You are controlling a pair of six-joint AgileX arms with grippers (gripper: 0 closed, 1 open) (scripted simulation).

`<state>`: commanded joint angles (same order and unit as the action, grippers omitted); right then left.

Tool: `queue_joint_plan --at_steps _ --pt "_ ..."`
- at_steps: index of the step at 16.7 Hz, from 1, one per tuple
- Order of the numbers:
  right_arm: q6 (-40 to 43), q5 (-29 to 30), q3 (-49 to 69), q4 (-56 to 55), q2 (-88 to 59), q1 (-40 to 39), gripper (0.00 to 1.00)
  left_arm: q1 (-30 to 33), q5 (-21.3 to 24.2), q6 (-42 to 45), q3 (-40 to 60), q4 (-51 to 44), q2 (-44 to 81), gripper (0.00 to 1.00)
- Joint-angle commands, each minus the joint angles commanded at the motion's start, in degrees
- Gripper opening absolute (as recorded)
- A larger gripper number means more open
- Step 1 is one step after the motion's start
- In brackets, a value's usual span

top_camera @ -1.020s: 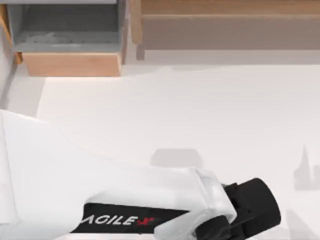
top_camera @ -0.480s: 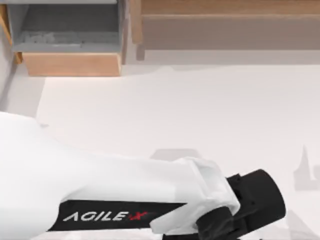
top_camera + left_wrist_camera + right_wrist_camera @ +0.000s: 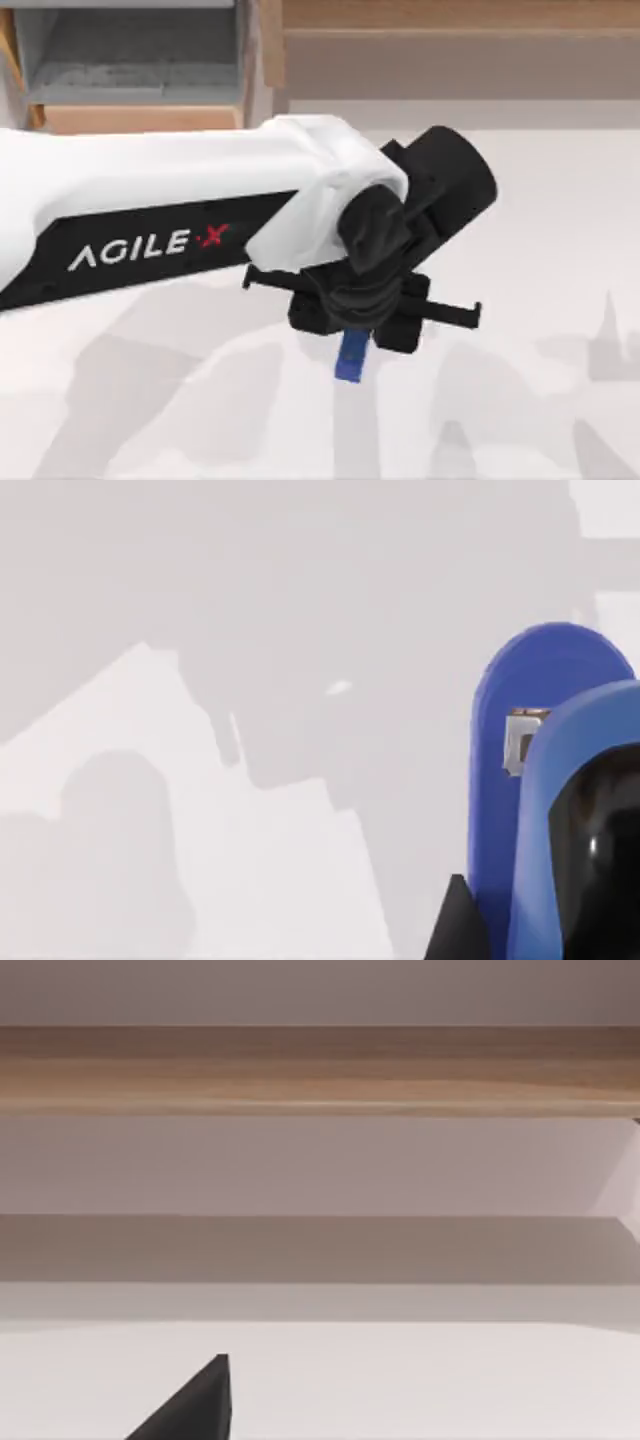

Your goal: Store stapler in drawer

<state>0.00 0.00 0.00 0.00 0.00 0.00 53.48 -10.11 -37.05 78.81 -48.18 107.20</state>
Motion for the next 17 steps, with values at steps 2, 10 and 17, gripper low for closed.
queue_joint_plan --at_steps 2,10,17 --pt "0.0 0.0 0.0 0.0 0.0 0.0 1.0 -8.0 -0.3 7.2 5.3 -1.7 0.0 0.0" --pt "0.0 0.0 0.0 0.0 0.0 0.0 1.0 -44.9 -0.1 36.0 27.4 -6.3 3.8 0.0" --pt "0.0 0.0 0.0 0.0 0.0 0.0 1.0 -67.8 7.0 54.0 37.2 -7.6 17.1 0.0"
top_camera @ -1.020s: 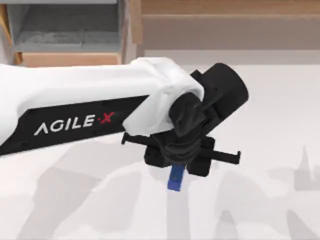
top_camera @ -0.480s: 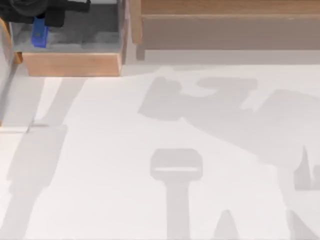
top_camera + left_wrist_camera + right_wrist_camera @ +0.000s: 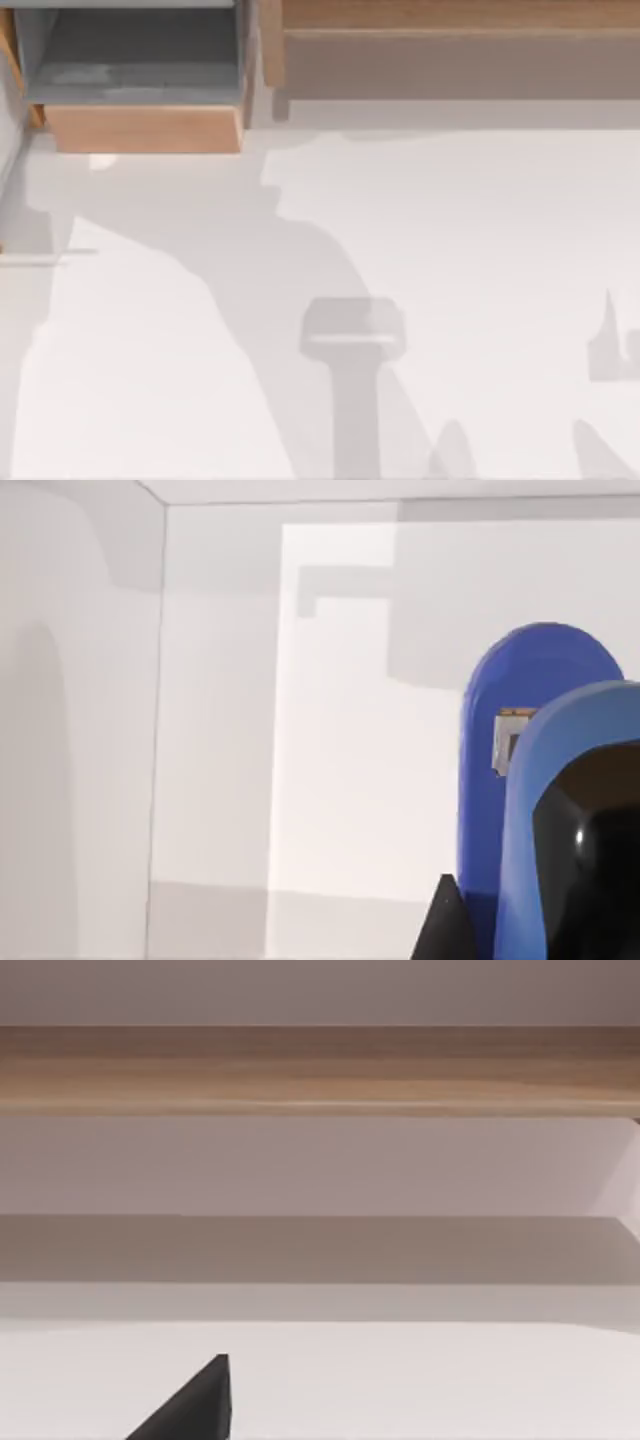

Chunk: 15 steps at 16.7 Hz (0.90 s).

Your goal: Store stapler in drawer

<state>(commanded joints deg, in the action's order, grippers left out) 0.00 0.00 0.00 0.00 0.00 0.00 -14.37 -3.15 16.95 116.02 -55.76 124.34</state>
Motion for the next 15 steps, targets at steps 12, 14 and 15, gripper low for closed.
queue_joint_plan --at_steps 12,14,15 --pt "0.0 0.0 0.0 0.0 0.0 0.0 1.0 -6.1 7.9 5.2 -1.6 -2.5 11.0 0.0" --pt "0.0 0.0 0.0 0.0 0.0 0.0 1.0 -5.9 7.6 4.5 -1.6 -1.8 10.7 0.0" --pt "0.0 0.0 0.0 0.0 0.0 0.0 1.0 -5.7 7.0 3.4 -1.6 -0.6 10.1 0.0"
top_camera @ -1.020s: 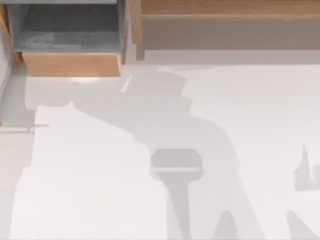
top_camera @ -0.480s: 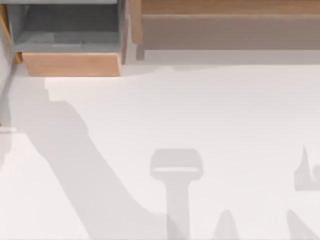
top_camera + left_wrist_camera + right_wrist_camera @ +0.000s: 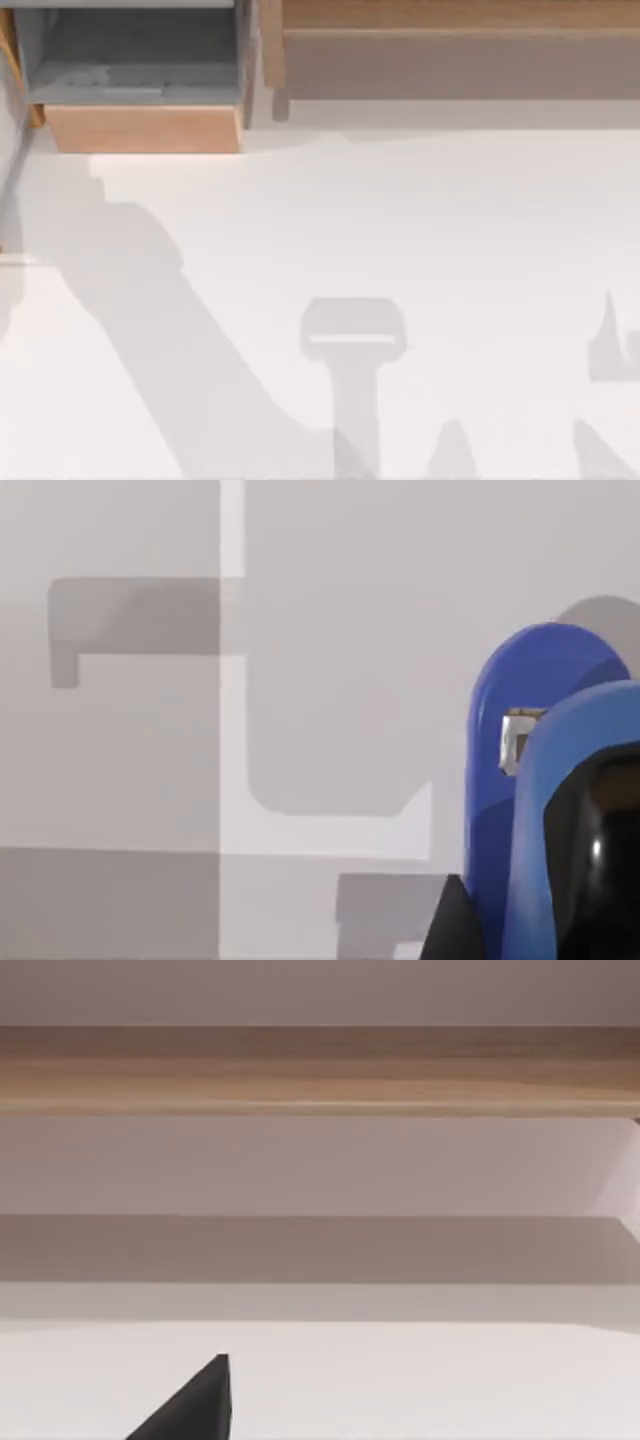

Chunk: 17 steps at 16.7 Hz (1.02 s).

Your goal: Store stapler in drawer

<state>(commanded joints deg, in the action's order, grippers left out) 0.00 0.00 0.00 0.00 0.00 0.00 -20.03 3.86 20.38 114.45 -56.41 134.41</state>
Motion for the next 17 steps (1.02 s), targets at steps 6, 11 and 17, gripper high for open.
queue_joint_plan --at_steps 6,11,17 --pt "0.0 0.0 0.0 0.0 0.0 0.0 1.0 1.2 -6.5 -7.3 -3.1 5.5 -5.1 0.0" --pt "0.0 0.0 0.0 0.0 0.0 0.0 1.0 1.6 -8.9 -6.2 -3.5 6.0 -3.9 0.0" --pt "0.0 0.0 0.0 0.0 0.0 0.0 1.0 -0.1 -0.2 0.7 -1.0 1.0 1.4 0.0"
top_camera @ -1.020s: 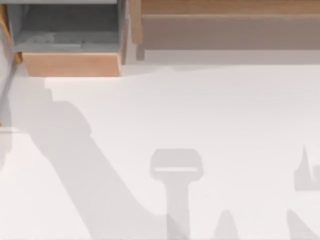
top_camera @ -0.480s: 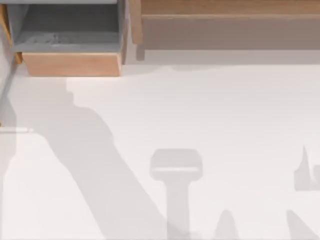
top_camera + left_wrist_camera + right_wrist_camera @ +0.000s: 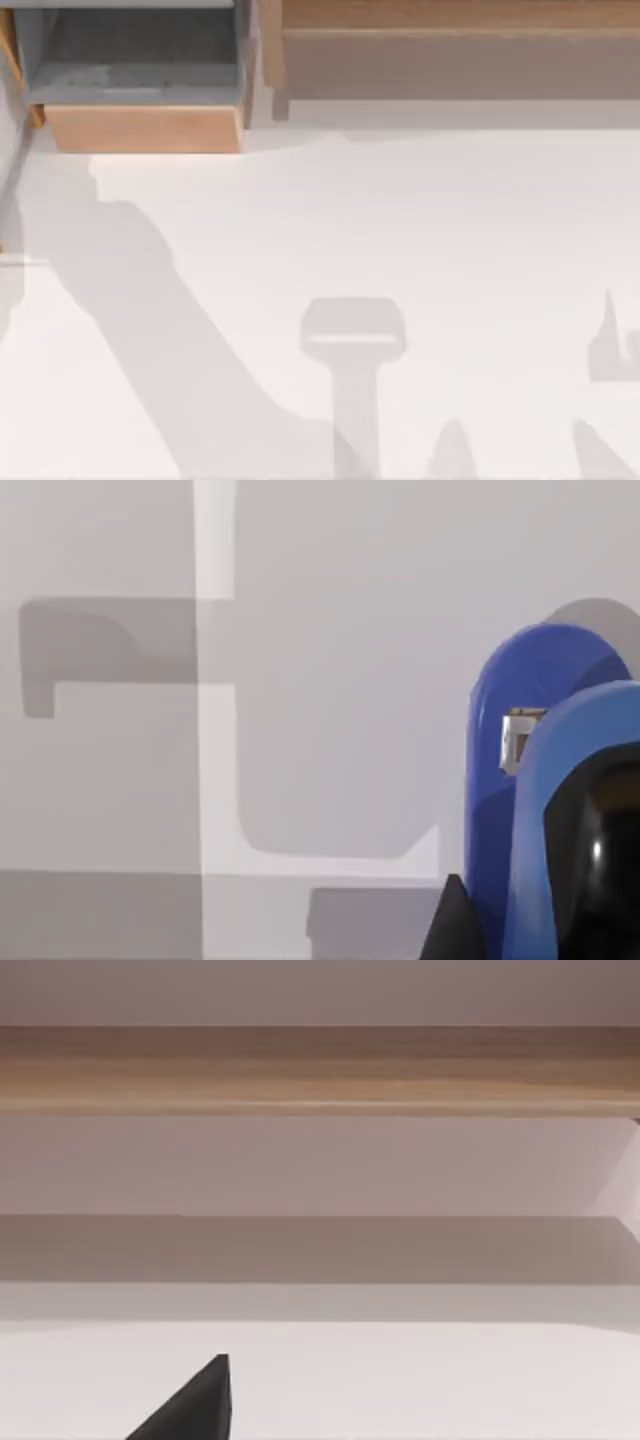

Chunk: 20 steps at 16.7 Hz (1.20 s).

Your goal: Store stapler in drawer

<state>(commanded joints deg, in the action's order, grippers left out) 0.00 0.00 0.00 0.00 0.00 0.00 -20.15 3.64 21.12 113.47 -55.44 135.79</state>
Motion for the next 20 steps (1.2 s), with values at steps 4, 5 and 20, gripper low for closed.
queue_joint_plan --at_steps 4,5,20 --pt "0.0 0.0 0.0 0.0 0.0 0.0 1.0 -0.5 1.3 0.9 0.0 -1.3 0.4 0.0" --pt "0.0 0.0 0.0 0.0 0.0 0.0 1.0 -0.5 1.3 0.9 0.0 -1.3 0.4 0.0" --pt "0.0 0.0 0.0 0.0 0.0 0.0 1.0 -0.5 1.3 0.9 0.0 -1.3 0.4 1.0"
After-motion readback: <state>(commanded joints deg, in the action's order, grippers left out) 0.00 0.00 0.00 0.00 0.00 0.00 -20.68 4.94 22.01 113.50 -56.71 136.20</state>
